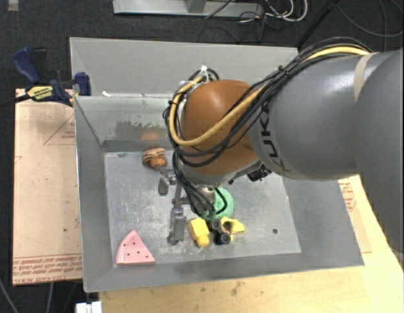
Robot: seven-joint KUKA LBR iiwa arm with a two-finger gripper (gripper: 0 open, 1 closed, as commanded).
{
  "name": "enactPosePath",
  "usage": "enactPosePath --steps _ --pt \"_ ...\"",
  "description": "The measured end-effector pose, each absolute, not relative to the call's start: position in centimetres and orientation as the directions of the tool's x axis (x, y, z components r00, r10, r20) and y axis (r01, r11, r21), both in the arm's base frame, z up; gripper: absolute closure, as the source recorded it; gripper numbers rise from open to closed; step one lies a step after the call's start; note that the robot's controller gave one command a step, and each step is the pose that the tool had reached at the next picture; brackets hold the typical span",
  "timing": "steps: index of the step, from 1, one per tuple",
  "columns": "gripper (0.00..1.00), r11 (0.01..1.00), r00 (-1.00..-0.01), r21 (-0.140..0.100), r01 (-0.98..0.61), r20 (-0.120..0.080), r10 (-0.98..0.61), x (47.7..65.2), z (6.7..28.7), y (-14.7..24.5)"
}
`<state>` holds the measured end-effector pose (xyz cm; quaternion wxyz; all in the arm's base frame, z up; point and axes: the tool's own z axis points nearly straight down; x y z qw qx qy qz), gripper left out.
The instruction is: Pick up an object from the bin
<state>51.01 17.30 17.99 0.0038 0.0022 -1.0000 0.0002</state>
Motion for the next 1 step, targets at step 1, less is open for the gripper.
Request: enactPosePath --steps 1 --pt "0.00 1.000 -1.000 0.001 0.000 0.000 0.000 51.20 18.45 17.21"
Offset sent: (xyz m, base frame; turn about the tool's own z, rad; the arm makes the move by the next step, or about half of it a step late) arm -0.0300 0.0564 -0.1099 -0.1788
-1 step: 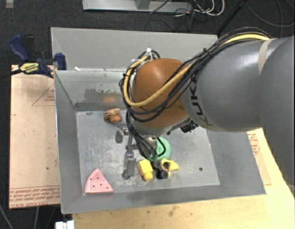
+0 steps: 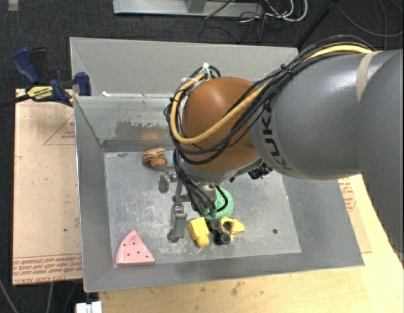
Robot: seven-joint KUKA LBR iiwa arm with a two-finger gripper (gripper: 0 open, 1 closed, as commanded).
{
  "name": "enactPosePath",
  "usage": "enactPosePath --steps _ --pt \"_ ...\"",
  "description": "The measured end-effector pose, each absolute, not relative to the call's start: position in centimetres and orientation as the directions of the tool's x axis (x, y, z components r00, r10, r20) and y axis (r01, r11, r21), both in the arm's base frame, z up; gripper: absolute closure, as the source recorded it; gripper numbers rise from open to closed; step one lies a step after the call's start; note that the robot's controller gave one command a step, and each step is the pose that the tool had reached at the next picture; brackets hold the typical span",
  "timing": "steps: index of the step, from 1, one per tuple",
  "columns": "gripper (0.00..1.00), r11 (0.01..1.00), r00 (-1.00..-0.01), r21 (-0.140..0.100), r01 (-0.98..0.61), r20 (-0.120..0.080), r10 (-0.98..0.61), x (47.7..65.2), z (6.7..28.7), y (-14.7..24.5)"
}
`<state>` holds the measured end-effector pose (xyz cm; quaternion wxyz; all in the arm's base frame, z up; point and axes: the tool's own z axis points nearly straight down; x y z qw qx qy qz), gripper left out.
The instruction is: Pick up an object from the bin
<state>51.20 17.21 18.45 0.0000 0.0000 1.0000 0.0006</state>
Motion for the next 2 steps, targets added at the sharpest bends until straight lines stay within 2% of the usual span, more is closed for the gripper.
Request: enactPosePath --steps 1,2 --pt "0.00 0.996 -0.996 0.002 -0.085 -0.004 -0.085 49.8 13.2 19.9" --pt "0.00 1.000 -1.000 0.000 0.017 0.001 0.017 48.3 14.4 24.6"
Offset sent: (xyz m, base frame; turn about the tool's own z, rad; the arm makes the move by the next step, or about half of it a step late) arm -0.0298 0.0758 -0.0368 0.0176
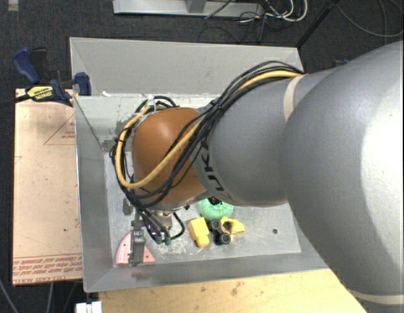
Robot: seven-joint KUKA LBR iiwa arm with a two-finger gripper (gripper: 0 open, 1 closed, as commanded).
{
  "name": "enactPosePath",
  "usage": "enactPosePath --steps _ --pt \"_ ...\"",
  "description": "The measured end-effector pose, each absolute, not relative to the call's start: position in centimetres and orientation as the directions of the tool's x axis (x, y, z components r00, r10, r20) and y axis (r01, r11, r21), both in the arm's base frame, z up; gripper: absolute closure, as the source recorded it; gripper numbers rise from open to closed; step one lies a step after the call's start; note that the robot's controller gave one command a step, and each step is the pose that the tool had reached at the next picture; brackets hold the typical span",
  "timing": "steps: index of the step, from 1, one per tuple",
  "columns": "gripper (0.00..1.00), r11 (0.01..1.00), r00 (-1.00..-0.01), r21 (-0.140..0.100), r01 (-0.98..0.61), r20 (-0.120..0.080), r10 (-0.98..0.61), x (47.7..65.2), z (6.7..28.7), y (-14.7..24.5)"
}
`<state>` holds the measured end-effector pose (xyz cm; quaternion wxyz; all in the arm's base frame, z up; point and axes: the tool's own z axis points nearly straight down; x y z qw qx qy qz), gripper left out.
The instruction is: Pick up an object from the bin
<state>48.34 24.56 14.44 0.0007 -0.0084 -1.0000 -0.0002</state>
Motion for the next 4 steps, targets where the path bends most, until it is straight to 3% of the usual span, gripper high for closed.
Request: enactPosePath --steps 1,2,3,4 --pt "0.00 0.943 -0.943 0.001 -0.332 -0.001 -0.332 48.2 12.4 25.0" --pt "0.00 0.936 -0.935 0.000 -0.353 -0.022 -0.353 48.7 7.3 25.0" --pt "1.00 0.662 -0.662 -0.001 -0.750 -0.010 -0.750 48.3 7.2 25.2" --pt "1.00 0.662 -0.662 -0.001 -0.750 -0.010 -0.750 48.3 7.2 25.2"
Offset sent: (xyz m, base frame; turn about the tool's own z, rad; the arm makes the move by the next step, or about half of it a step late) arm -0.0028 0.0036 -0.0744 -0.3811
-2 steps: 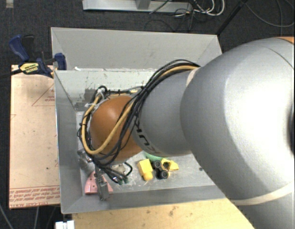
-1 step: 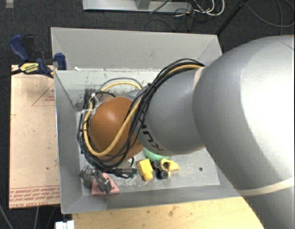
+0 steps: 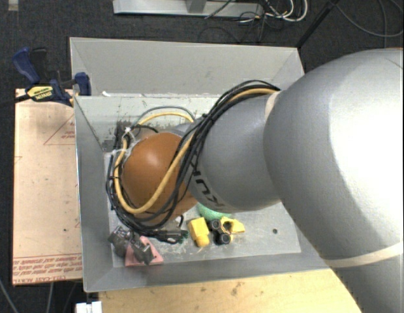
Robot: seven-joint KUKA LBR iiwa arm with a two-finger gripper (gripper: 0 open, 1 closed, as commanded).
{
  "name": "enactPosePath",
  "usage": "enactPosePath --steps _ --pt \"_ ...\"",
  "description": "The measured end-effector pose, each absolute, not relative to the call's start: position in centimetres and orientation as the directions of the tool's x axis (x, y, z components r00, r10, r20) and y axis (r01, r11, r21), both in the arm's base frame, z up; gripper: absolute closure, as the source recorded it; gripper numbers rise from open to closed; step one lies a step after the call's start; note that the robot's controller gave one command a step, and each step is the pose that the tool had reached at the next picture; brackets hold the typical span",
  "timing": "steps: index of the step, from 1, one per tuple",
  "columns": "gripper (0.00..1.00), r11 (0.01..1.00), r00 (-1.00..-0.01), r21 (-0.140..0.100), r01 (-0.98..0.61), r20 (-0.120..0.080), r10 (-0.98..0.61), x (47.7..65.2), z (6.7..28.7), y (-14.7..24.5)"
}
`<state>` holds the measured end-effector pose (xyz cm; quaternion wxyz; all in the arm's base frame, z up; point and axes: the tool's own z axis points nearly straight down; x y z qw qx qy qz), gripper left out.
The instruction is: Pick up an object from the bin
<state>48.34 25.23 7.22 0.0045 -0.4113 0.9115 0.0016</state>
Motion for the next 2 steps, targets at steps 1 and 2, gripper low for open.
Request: enactPosePath --steps 1,2 --pt "1.00 0.662 -0.662 0.001 -0.750 -0.004 -0.750 48.2 7.7 25.1" --pt "1.00 0.662 -0.662 0.002 -0.749 0.002 -0.749 48.1 9.3 25.1"
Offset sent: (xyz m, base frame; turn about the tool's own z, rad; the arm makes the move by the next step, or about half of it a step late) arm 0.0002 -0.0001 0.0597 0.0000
